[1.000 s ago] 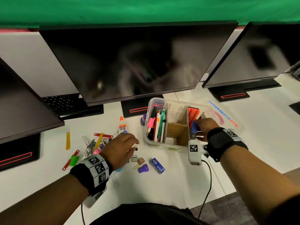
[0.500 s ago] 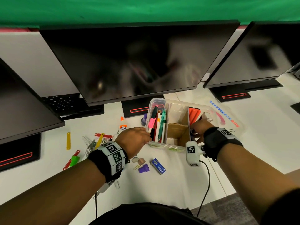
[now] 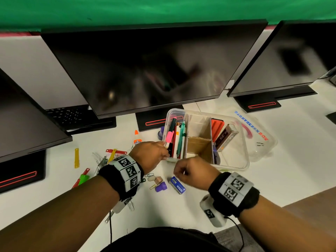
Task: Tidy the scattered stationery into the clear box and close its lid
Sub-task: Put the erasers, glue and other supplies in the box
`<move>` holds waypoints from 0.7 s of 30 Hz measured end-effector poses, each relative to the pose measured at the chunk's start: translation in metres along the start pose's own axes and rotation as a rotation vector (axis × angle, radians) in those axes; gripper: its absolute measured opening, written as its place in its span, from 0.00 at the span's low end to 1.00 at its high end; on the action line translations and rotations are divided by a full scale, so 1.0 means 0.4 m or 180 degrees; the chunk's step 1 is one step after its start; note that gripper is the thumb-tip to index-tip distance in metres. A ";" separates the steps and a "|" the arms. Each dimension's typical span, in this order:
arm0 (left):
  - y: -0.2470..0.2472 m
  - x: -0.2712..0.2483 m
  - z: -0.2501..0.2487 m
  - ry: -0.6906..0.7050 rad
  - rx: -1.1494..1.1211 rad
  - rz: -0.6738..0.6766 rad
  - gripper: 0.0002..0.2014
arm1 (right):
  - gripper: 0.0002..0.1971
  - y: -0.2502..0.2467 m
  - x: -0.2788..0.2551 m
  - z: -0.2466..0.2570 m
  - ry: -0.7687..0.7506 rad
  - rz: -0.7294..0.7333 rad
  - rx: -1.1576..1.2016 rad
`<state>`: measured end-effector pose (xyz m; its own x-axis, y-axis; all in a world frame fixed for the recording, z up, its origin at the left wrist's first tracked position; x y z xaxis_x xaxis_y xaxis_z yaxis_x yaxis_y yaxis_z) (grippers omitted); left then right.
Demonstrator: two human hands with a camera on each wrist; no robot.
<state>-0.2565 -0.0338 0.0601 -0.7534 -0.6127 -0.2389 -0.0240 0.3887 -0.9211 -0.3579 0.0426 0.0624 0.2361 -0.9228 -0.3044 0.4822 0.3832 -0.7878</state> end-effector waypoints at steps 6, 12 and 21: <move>0.005 -0.001 0.000 -0.0015 0.0067 0.0028 0.16 | 0.26 0.196 0.025 -0.094 0.0483 0.0704 -0.0662; 0.003 0.001 -0.002 -0.0013 0.0166 0.0041 0.17 | 0.12 0.131 -0.008 -0.077 0.0639 0.0246 -0.0581; -0.005 -0.006 -0.007 -0.0009 0.0117 -0.0006 0.16 | 0.10 -0.173 -0.095 -0.054 0.0868 -0.0837 0.0528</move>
<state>-0.2567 -0.0311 0.0632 -0.7516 -0.6152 -0.2381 -0.0011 0.3621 -0.9322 -0.4185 0.0505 0.1170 -0.1349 -0.9581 -0.2525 0.6308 0.1135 -0.7676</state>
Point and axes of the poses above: each hand's wrist, its own x-axis towards the middle knuckle, its own y-axis out of the palm, z = x × y, the point moved 6 cm from there along x, towards the middle knuckle, and after that the axes turned 1 degree about -y, right-handed, at the moved point
